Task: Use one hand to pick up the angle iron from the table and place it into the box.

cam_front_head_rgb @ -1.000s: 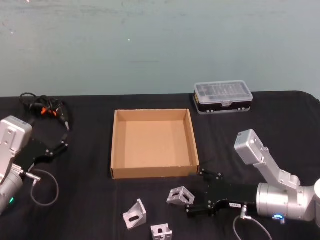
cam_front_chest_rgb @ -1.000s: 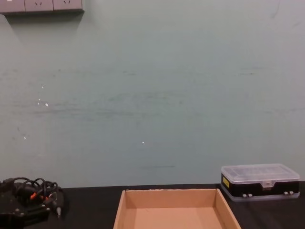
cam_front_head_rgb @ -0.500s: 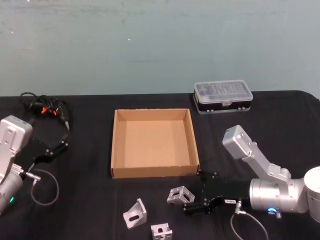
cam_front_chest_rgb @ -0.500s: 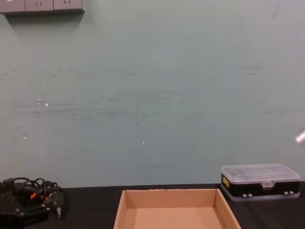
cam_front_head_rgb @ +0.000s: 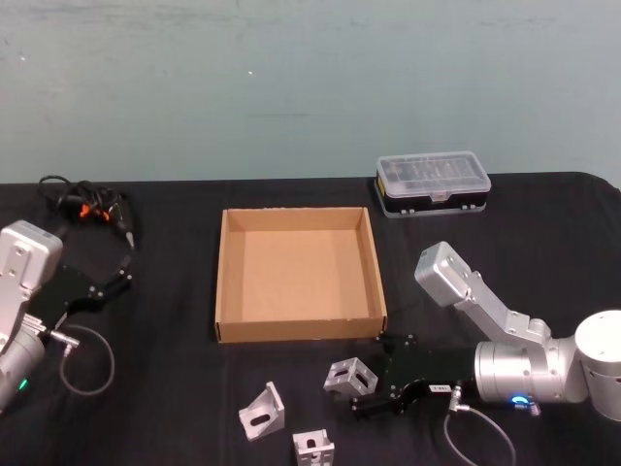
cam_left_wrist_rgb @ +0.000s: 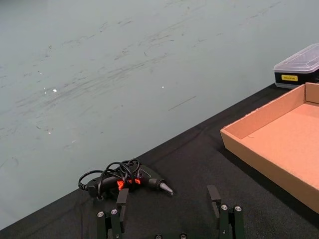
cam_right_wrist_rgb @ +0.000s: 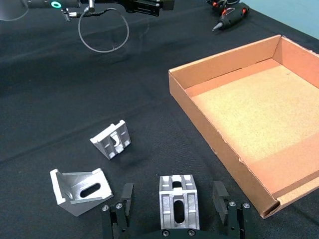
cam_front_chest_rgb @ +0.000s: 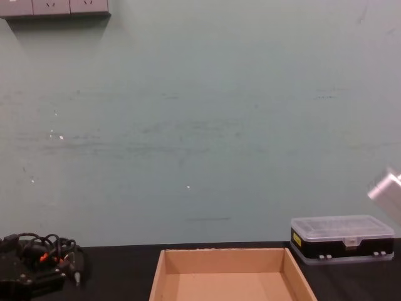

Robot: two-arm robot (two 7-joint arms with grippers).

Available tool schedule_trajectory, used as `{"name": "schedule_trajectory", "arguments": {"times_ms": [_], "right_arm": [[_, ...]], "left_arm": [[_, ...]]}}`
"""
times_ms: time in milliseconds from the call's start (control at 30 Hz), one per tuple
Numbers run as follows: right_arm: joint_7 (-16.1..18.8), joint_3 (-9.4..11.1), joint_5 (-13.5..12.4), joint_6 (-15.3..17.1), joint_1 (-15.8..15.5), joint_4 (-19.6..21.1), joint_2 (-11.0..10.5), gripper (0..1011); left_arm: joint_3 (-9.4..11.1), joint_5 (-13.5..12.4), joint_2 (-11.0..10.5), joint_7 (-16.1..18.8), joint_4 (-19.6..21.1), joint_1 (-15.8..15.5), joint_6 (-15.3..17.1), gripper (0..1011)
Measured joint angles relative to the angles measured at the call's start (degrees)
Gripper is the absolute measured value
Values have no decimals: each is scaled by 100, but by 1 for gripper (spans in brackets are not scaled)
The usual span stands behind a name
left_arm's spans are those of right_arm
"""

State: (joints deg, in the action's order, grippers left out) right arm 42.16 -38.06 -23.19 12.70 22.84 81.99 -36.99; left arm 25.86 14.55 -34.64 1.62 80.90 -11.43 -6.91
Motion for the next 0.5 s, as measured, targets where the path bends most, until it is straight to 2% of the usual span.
{"name": "schedule_trajectory", "arguments": {"times_ms": [500], "right_arm": [[-77,-61,109,1,45,-120,119,1004]], "left_arm": [[0,0,0,0,0,0,0,1000]]}}
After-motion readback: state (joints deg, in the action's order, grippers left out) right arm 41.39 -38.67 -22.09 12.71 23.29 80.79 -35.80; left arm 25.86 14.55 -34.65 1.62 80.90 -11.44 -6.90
